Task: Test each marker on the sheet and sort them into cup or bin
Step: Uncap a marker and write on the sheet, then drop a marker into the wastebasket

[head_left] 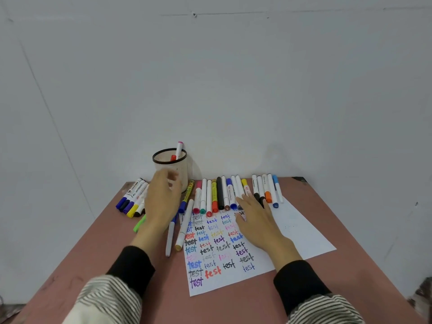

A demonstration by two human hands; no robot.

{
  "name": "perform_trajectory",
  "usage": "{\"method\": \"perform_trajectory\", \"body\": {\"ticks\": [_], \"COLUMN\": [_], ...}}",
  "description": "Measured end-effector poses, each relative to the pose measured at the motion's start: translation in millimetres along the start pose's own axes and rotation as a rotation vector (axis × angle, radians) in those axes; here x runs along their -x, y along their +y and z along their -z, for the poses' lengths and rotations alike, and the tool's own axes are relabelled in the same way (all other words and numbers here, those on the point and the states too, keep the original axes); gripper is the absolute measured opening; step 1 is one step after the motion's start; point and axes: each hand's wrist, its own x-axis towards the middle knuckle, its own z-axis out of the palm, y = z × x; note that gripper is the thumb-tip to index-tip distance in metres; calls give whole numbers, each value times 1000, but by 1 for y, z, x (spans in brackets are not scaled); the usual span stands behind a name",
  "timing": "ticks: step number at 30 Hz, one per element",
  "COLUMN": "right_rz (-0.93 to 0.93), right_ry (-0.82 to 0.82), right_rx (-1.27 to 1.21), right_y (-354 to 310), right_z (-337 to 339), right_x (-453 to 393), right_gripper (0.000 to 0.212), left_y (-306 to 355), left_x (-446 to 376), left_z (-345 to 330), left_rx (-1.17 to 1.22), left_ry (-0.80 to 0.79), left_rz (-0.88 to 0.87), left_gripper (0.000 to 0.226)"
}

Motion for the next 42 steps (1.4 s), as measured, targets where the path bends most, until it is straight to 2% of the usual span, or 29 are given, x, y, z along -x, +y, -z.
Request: {"method": "perform_trajectory", "body": {"ticks": [3,5,10,13,17,20,22,24,26,30,32,33,36,39,42], "right_rz": [0,1,1,-2,-9,-12,-20,-31,-56,-157,-242,-281,-349,-337,-372], "right_ry": [-6,-7,-3,-6,-13,-12,-5,37,124,357,446,467,407,328,401], "right_rx": [0,-1,16,26,33,9,-44,-125,-253,-447,-562,-637,-862,-939,-962], "right_y": [0,0,0,-1,-2,-2,-3,-2,-2,-3,-5,-6,-7,-9,-5], "right_z": [0,-1,-1,0,1,2,3,3,4,12,19,21,24,23,25], "right_x": [0,0,0,0,1,1,1,0,-1,-4,-6,-7,-9,-8,-8], "right_gripper": [54,55,55,55,55,55,54,51,47,28,18,21,36,35,33], "left_y": [-6,-2,10,9,12,24,33,41,45,37,32,31,28,26,22], "left_x": [17,23,27,31,30,27,25,25,27,34,36,36,40,43,42], "left_z": [-6,-5,-2,-5,-1,9,10,4,-6,-23,-27,-28,-29,-31,-31], "left_rx": [-395,-551,-813,-864,-834,-778,-527,-104,51,-203,-219,-192,-107,-101,-116], "left_ry": [-173,-230,-314,-406,-426,-337,-266,-294,-318,-349,-380,-409,-477,-494,-478], "left_rz": [-5,-8,0,47,73,37,-14,-28,-56,-277,-361,-377,-411,-450,-441], "left_gripper": [23,31,41,43,40,38,30,18,16,18,19,19,17,20,22]}}
